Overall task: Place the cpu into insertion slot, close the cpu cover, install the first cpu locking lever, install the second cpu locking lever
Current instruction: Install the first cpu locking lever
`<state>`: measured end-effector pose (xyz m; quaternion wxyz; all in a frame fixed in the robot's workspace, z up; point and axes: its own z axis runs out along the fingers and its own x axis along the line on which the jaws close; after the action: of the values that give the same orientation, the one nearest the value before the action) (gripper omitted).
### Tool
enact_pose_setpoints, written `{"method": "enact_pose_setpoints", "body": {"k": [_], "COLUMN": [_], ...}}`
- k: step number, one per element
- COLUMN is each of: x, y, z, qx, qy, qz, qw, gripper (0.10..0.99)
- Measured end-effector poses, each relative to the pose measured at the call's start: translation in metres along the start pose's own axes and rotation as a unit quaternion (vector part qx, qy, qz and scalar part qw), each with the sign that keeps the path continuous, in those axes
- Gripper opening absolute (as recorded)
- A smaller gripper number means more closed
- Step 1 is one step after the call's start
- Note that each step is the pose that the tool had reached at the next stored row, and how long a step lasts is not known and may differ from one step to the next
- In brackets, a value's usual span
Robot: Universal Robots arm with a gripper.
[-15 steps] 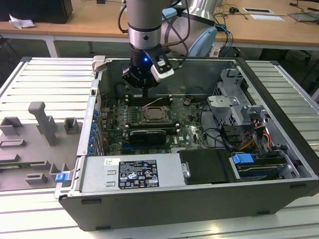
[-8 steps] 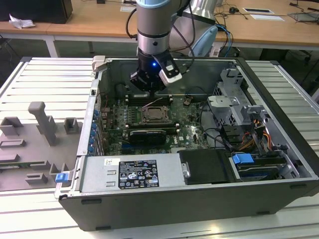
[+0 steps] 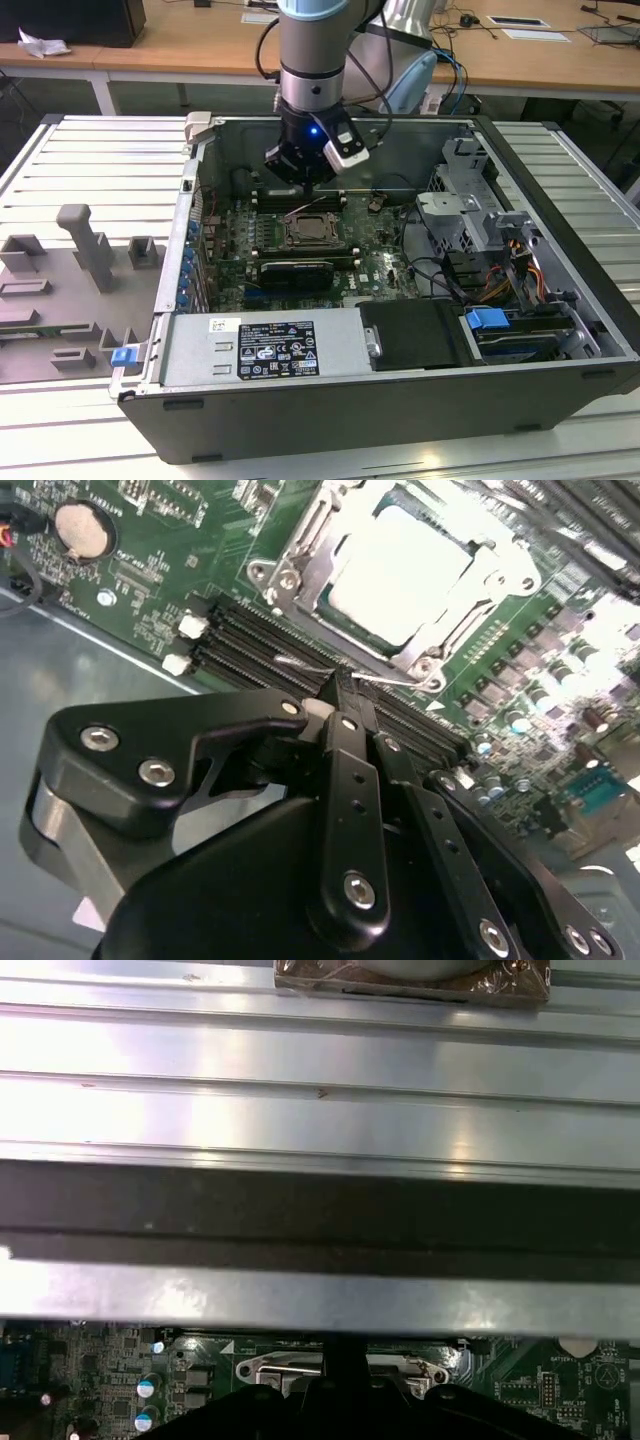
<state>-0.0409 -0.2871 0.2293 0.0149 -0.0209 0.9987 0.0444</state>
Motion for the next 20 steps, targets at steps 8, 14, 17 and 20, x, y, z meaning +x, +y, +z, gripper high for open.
{"method": "enact_pose_setpoints", "body": {"k": [8, 14, 17, 20], "x": [-0.0106, -0.0139, -0.0151, -0.0165], "y": [0.0006, -0.0003, -0.0004, -0.0005], "z": [0.0074, 0.0113, 0.0121, 0.0129], "qx": [0.0000, 0.0001, 0.0001, 0.0001], "qy": [0.0001, 0.0001, 0.0001, 0.0001], "qz": [-0.001, -0.001, -0.001, -0.001], "qw": [1.0000, 1.0000, 1.0000, 1.0000], "gripper": [0.106, 0.106, 0.106, 0.106]}}
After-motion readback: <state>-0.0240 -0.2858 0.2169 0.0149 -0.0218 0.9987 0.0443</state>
